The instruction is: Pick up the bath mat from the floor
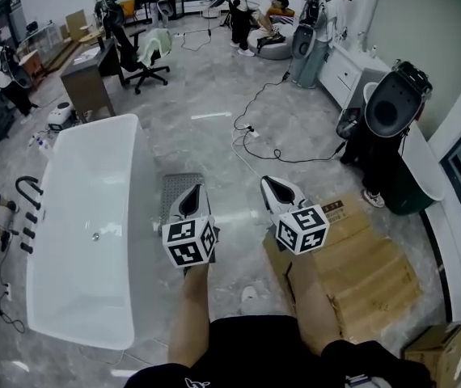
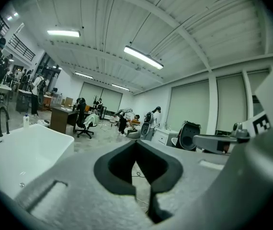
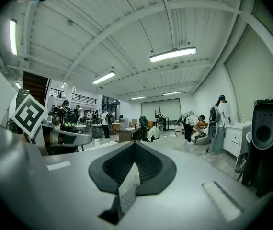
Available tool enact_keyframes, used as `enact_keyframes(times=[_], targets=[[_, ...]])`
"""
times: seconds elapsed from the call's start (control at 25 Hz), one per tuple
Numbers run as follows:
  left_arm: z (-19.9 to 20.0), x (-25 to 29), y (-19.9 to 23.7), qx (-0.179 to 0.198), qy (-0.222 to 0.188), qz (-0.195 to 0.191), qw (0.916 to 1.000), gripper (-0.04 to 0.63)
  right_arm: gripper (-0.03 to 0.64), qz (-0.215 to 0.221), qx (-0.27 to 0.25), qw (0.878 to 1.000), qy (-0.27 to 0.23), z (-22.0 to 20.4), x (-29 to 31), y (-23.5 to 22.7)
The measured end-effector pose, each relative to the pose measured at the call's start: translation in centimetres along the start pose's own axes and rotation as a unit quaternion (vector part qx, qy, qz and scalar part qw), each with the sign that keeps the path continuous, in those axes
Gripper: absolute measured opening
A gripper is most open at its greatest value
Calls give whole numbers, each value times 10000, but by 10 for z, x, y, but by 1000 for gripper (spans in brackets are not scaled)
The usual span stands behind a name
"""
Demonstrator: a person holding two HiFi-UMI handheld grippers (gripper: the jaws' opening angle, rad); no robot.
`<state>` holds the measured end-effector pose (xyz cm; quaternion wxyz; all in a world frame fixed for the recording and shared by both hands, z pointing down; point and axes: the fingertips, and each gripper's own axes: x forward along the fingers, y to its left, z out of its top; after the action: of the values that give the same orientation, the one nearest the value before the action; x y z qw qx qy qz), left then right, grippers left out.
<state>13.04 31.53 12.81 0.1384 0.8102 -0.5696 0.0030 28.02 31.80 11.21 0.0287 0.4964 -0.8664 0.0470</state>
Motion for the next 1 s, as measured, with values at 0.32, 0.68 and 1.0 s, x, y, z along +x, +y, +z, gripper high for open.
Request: enact_keyframes(times=[0.32,0.68,1.0], targets=[[34,58,-9,191,-252,156,9994,0,6,-358,85,9975,-604,47,17,-92],[35,108,-37,422,-295,188,9985,0,6,-96,169,9981,-579,34,32,-136],[45,121,-32,627,-428,487,9959,0,6,79,178,9967,-787,48,47,-159]])
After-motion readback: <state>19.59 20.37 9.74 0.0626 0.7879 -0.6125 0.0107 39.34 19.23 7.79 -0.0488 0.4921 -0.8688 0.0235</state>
